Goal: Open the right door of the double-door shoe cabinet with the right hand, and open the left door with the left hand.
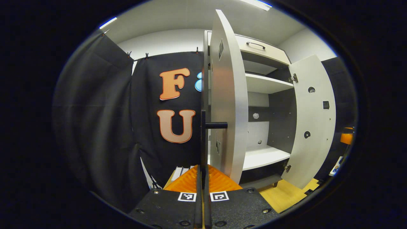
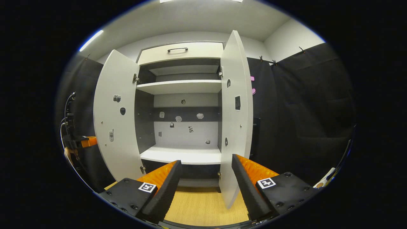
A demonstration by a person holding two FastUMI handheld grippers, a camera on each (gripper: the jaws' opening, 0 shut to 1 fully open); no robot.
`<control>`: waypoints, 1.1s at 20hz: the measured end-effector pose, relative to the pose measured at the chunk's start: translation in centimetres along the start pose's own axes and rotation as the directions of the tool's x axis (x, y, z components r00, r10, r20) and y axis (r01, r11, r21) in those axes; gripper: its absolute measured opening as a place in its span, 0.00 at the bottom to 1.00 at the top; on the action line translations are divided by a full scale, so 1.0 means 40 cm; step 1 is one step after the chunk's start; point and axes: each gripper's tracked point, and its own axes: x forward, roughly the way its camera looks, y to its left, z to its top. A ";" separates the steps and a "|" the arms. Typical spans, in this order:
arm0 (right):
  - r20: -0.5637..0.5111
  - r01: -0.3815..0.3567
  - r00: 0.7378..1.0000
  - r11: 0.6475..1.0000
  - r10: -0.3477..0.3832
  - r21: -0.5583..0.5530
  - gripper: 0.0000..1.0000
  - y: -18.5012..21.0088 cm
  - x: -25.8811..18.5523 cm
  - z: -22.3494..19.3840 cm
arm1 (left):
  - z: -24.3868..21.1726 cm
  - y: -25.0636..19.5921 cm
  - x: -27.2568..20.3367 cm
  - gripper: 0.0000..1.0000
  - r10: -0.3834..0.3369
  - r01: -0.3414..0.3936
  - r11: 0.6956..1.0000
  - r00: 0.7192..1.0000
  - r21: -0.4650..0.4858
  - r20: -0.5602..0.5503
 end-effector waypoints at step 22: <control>0.019 0.042 0.999 0.999 -0.042 -0.029 1.00 -0.031 -0.018 0.030 | 0.136 -0.149 -0.299 0.22 0.051 -0.052 0.998 0.999 0.022 0.018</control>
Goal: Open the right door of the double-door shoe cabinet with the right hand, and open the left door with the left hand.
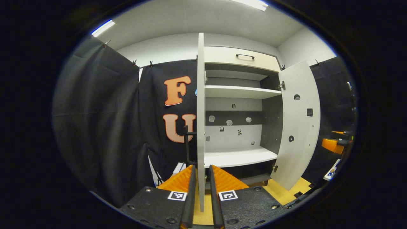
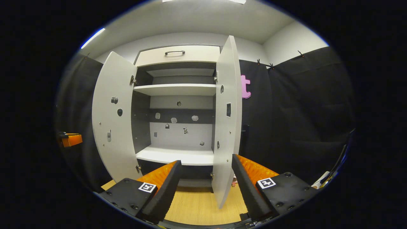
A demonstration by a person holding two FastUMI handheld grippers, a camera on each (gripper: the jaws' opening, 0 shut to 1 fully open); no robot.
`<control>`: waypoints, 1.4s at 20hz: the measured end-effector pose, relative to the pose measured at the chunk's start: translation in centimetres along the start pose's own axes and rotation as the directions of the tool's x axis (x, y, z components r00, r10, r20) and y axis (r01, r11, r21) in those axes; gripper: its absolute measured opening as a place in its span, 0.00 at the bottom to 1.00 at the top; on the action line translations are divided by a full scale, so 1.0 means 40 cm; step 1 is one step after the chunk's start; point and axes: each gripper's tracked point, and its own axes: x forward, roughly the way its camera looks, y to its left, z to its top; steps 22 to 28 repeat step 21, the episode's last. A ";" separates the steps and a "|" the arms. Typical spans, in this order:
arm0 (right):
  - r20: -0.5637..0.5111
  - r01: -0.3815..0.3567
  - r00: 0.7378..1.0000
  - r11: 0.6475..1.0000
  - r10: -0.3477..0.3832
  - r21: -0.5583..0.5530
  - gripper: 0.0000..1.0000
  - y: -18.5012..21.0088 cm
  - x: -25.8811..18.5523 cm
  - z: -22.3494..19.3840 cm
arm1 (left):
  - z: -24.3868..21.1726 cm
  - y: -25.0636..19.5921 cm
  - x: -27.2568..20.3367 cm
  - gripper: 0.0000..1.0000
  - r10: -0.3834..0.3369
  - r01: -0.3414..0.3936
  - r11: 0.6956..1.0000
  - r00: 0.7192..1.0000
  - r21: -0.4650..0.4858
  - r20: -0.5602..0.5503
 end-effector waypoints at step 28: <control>0.013 0.021 1.000 1.000 -0.022 0.006 1.00 -0.003 -0.019 0.005 | 0.040 -0.067 -0.064 0.87 -0.039 0.040 0.999 0.999 -0.027 0.033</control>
